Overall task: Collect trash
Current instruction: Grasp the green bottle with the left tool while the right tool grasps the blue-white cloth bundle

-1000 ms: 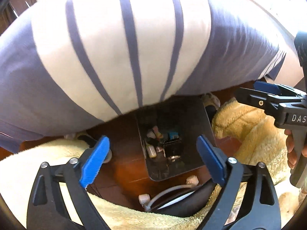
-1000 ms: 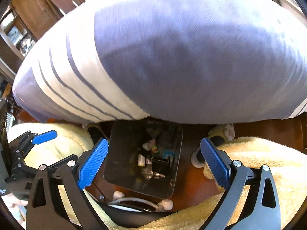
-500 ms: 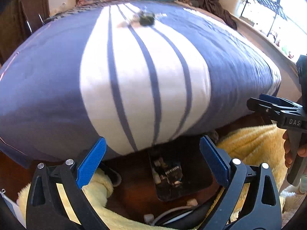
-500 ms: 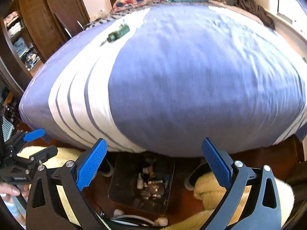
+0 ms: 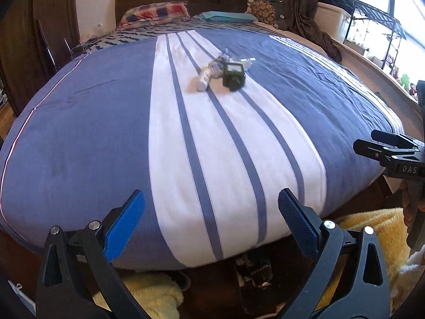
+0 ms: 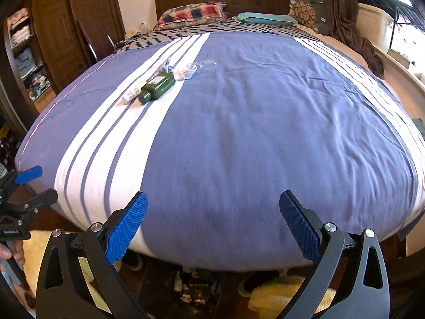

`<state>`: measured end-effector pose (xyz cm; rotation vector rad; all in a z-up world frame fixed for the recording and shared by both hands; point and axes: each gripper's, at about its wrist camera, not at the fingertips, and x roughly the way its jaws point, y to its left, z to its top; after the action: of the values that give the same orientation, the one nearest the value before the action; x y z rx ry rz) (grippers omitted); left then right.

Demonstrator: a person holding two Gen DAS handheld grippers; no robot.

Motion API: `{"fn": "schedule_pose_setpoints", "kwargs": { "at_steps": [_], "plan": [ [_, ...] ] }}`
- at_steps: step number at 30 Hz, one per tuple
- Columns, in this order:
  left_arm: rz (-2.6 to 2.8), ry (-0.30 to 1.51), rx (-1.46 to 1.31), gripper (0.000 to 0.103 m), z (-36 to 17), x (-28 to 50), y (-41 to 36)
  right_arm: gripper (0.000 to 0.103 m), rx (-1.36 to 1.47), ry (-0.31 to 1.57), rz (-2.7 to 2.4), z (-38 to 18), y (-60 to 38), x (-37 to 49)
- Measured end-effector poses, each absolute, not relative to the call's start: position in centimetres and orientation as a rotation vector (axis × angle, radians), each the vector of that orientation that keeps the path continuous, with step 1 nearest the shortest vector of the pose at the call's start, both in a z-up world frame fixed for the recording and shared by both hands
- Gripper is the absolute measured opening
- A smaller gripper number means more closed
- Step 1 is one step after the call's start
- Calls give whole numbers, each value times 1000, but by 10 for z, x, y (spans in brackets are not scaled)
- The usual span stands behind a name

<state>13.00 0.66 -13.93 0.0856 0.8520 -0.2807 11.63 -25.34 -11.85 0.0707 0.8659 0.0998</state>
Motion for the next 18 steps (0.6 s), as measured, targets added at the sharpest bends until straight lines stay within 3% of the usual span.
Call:
{"fn": "schedule_pose_setpoints", "kwargs": {
  "at_steps": [18],
  "plan": [
    [-323,906,8,95,-146,274,-31,99,67,854,16,-115,-268,251]
  ]
}}
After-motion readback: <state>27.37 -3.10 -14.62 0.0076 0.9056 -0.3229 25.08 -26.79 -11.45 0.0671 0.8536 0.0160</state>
